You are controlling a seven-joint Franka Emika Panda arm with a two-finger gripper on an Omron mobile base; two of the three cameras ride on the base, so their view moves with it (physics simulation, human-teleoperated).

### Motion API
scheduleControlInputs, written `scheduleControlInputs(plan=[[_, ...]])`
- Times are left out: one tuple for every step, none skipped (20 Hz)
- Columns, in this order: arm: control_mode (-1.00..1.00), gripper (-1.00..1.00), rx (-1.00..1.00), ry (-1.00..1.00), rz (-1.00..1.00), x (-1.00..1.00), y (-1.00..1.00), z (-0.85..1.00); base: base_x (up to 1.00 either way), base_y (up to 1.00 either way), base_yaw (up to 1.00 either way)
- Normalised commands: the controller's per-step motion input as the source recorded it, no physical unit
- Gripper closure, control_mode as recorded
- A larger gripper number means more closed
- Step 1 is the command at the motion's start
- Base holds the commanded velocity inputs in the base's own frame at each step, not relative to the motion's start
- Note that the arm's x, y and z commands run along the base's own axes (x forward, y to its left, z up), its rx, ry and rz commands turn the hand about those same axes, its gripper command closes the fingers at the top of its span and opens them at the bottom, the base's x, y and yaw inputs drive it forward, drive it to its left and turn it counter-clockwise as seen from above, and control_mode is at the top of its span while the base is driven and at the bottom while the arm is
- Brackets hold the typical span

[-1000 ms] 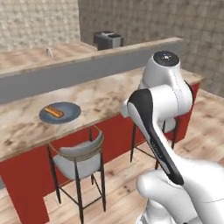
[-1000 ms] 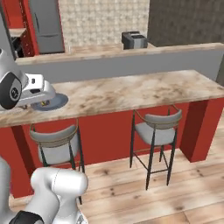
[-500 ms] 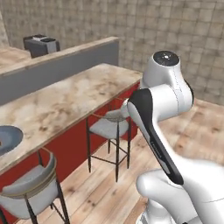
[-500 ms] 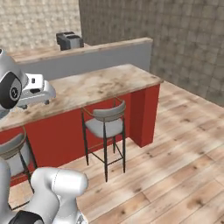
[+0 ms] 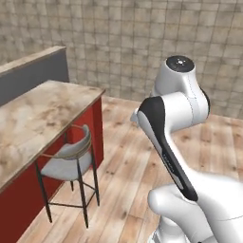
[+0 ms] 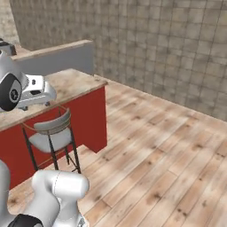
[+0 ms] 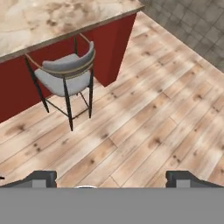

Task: Move the hot dog bun to the plate on the dining table and place the condiment next to that plate. Then navigate to the fridge and take the sausage and place it on the plate as well.

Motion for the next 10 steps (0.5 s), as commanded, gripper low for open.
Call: scheduleControlInputs(plan=[[1.00, -1.00, 0.00, 0.00, 0.00, 0.00, 0.00, 0.00, 0.86, -0.57, -0.37], [1.00, -1.00, 0.00, 0.00, 0.00, 0.00, 0.00, 0.00, 0.89, -0.51, -0.37], [1.00, -1.00, 0.00, 0.00, 0.00, 0.00, 0.00, 0.00, 0.89, -0.51, -0.37], [1.00, -1.00, 0.00, 0.00, 0.00, 0.00, 0.00, 0.00, 0.98, -0.47, -0.37], [1.00, -1.00, 0.00, 0.00, 0.00, 0.00, 0.00, 0.00, 1.00, -0.41, -0.37], [1.00, -1.00, 0.00, 0.00, 0.00, 0.00, 0.00, 0.00, 1.00, -0.34, -0.37], [1.00, -1.00, 0.00, 0.00, 0.00, 0.00, 0.00, 0.00, 1.00, -0.29, -0.37], [1.00, -1.00, 0.00, 0.00, 0.00, 0.00, 0.00, 0.00, 1.00, -0.26, -0.35], [1.00, -1.00, 0.00, 0.00, 0.00, 0.00, 0.00, 0.00, 1.00, -0.21, -0.34], [1.00, -1.00, 0.00, 0.00, 0.00, 0.00, 0.00, 0.00, 1.00, -0.16, -0.31]])
